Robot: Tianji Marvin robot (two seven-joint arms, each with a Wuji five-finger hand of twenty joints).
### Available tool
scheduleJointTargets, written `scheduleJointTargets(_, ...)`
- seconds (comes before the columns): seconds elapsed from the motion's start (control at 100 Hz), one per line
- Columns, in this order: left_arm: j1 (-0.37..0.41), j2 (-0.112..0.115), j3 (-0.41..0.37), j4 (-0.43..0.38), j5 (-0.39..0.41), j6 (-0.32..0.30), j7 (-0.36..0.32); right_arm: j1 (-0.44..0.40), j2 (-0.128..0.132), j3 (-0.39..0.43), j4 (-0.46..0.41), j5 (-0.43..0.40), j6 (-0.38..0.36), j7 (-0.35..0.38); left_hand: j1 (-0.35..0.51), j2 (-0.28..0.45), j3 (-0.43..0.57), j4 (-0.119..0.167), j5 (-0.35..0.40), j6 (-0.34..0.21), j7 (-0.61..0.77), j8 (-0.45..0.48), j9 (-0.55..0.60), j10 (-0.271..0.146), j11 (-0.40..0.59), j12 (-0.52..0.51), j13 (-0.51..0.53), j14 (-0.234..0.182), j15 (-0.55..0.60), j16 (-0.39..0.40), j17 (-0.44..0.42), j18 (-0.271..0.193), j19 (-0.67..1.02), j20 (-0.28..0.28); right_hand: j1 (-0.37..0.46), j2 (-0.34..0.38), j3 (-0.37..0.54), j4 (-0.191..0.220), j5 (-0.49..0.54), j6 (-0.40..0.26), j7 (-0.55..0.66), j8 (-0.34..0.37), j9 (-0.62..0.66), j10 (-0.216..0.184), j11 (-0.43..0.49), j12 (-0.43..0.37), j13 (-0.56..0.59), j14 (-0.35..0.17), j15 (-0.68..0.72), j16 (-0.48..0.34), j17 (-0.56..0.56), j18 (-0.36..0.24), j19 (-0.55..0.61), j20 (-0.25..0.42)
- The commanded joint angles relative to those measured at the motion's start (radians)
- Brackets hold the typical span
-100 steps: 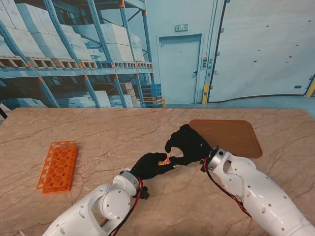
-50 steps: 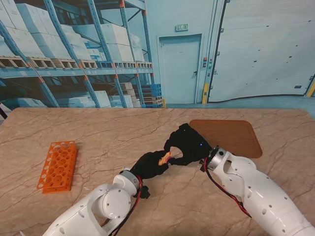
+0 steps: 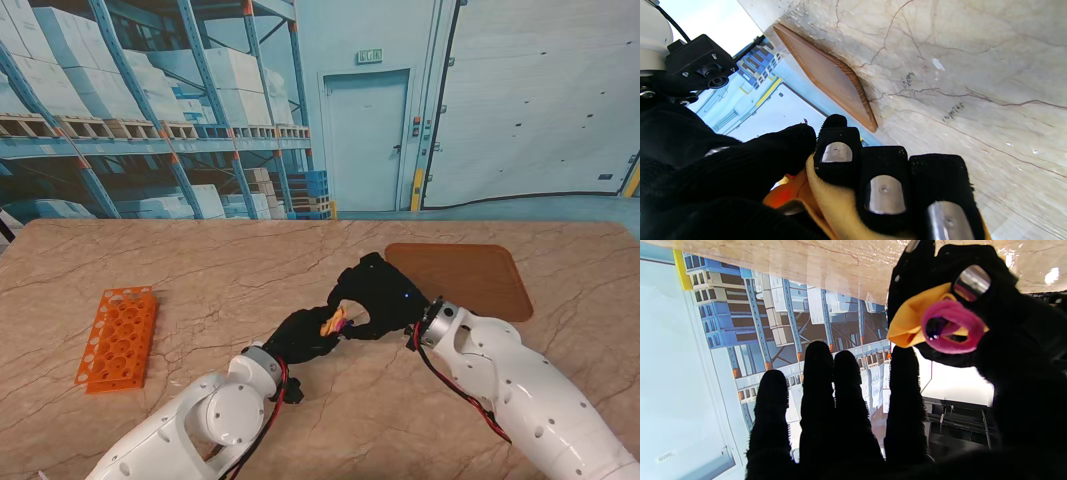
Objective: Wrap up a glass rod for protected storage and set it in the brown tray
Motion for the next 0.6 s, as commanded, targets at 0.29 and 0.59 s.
scheduleJointTargets(0.29,0.000,-0.006,0.003,0.003,0.004,-0.029,0.003,-0.087,-0.015,0.089,-0.076,0.011,0.040,-0.056,-0.008,-0.084,0.070,0.041,-0.020,-0.035,0.004,-0.002,0.003,0.011,0.045,0.015,0.034,0.032,0.100,0.011,0.001,-0.115,0.249,0.009,-0.053,0.089,0.138,0.008,-0.056,-0.007,-0.015,0.003,-0.069,0.013,-0.002,-0.009,-0.038,-0.016,-0.014,-0.001,-0.018,-0.021,-0.016,0.026)
scheduleJointTargets(0.59,-0.001,-0.006,0.003,0.006,0.010,-0.037,0.008,-0.107,-0.017,0.112,-0.074,0.029,0.086,-0.031,0.011,-0.099,0.058,-0.013,-0.018,-0.034,0.003,0.002,-0.003,0.001,0.042,0.021,0.034,0.025,0.094,0.014,0.001,-0.125,0.249,0.002,0.136,0.050,0.163,-0.095,-0.013,-0.126,0.213,-0.181,-0.003,0.003,0.013,-0.014,-0.004,-0.020,-0.009,-0.009,-0.008,-0.023,0.001,0.018)
